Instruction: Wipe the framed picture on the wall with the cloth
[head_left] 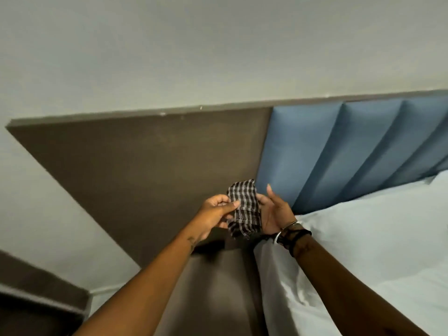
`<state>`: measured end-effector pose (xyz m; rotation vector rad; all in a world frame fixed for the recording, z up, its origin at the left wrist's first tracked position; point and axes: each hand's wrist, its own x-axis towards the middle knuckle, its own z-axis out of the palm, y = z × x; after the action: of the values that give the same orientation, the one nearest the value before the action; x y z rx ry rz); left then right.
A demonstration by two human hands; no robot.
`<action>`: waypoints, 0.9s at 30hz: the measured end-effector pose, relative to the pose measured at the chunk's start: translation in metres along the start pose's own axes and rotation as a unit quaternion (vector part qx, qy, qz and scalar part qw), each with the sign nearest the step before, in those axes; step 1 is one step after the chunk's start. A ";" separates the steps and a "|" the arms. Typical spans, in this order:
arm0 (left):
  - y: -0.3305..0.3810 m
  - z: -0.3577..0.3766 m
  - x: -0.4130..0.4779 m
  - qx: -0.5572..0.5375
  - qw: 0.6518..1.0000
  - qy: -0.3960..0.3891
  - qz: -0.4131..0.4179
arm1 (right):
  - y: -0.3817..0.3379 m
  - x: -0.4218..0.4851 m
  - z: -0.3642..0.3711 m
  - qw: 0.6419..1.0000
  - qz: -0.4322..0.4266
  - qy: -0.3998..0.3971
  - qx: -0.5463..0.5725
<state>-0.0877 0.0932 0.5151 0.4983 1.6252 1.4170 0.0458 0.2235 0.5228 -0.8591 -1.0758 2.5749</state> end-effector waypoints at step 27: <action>0.461 0.185 -0.005 0.459 0.628 0.129 0.615 | -0.411 -0.182 0.028 0.857 -0.502 0.064 0.093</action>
<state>-0.0478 0.3165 0.9570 2.4891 2.2907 1.3537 0.1675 0.4237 0.9080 -0.2622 -0.8675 1.6592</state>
